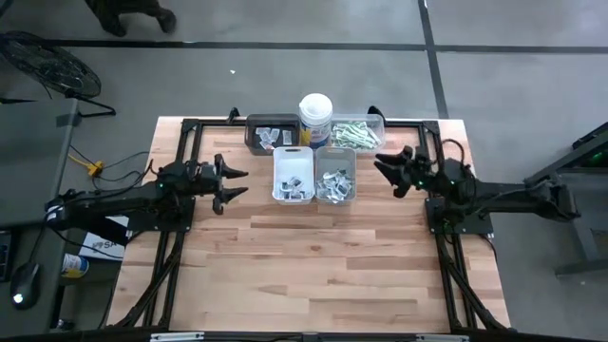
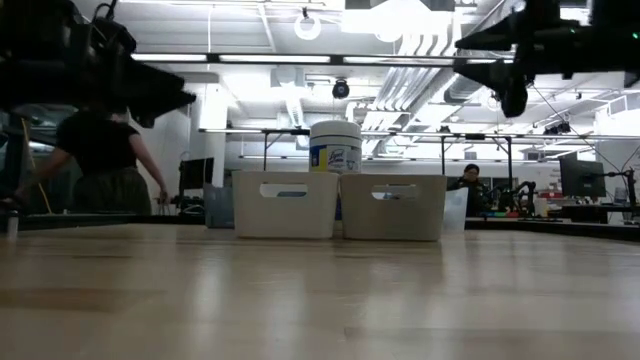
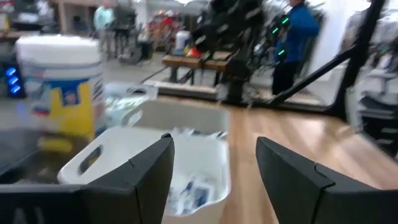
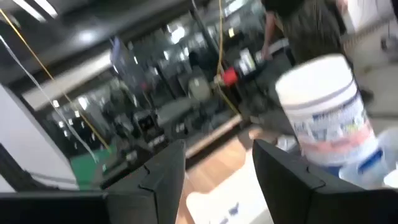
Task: Pick & Place First Aid Supplies
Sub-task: Return to home position
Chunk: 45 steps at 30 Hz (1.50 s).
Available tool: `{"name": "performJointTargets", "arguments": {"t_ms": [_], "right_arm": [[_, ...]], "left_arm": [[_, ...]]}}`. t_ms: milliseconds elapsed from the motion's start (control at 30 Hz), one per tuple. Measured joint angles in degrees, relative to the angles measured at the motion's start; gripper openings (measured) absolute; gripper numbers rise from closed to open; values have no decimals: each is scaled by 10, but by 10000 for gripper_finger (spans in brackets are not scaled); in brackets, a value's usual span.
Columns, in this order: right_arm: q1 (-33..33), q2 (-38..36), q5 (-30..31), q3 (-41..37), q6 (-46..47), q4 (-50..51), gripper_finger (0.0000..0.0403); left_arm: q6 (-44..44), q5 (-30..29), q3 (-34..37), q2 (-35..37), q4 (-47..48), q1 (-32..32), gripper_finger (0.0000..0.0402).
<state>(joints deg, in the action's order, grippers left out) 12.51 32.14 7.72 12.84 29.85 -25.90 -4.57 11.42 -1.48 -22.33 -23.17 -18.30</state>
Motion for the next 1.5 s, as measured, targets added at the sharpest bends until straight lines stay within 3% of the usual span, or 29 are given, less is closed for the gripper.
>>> {"name": "performJointTargets", "arguments": {"t_ms": [233,367,633,733,900,1033,1500], "right_arm": [[-10,-84,22,-121,-21,-161,181],[-7,-145,12,-114,-50,-82,181],[43,-315,-83,-118,-44,79,181],[56,-318,-96,-111,-47,104,181],[63,-314,-93,-73,-46,182,181],[63,-315,-94,-69,-65,177,181],[63,-314,-94,-71,-68,183,181]], "left_arm": [[-18,-52,0,48,-3,91,225],[-10,-115,-1,67,17,159,225],[59,-198,-39,76,67,259,225],[119,-210,-64,80,86,276,225],[183,-194,-116,100,196,281,225],[221,-191,-132,109,248,281,225],[254,-210,-130,109,404,281,225]]}}
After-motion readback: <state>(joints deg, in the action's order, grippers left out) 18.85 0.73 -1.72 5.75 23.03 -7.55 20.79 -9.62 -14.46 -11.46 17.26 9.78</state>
